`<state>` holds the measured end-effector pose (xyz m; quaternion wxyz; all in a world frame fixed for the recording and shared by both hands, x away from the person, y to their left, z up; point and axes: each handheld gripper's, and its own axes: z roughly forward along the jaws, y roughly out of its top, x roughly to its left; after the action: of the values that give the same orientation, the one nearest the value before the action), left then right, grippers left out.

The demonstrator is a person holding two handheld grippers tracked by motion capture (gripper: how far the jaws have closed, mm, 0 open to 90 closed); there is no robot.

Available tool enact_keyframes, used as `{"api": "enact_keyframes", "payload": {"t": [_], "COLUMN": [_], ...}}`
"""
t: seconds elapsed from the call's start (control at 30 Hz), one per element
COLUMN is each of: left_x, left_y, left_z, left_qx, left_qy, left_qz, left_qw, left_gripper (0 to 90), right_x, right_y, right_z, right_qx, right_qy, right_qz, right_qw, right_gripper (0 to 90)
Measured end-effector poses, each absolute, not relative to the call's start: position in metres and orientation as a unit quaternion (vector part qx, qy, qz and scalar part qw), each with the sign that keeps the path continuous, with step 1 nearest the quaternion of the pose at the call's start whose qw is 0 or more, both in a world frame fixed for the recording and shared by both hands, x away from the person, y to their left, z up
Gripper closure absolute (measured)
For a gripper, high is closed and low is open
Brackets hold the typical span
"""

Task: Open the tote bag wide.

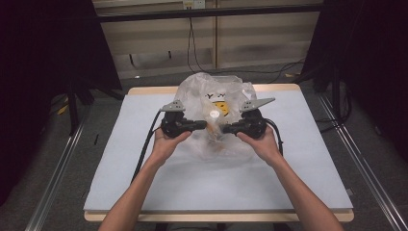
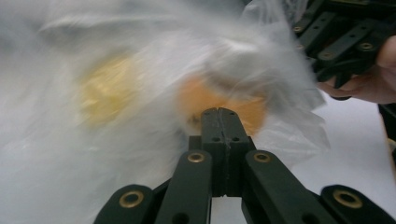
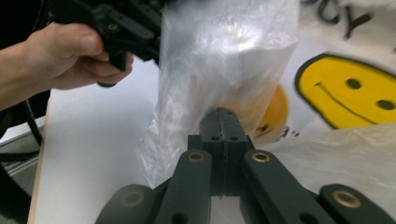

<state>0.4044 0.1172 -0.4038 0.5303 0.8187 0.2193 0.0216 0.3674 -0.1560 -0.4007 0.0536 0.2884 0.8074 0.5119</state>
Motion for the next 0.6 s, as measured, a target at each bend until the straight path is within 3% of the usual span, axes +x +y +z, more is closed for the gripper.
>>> {"api": "enact_keyframes", "payload": {"t": [0.6], "left_x": [0.413], "left_y": [0.113], "left_z": [-0.456], "left_qx": [0.839], "left_qy": [0.247], "left_qz": [0.011], "left_qw": [0.485], "left_gripper": [90.0], "right_x": [0.366], "right_y": [-0.156], "right_z": [-0.462], "right_qx": [0.316], "right_qy": [0.814], "right_qz": [0.486], "right_qw": [0.044], "right_gripper": [90.0]}}
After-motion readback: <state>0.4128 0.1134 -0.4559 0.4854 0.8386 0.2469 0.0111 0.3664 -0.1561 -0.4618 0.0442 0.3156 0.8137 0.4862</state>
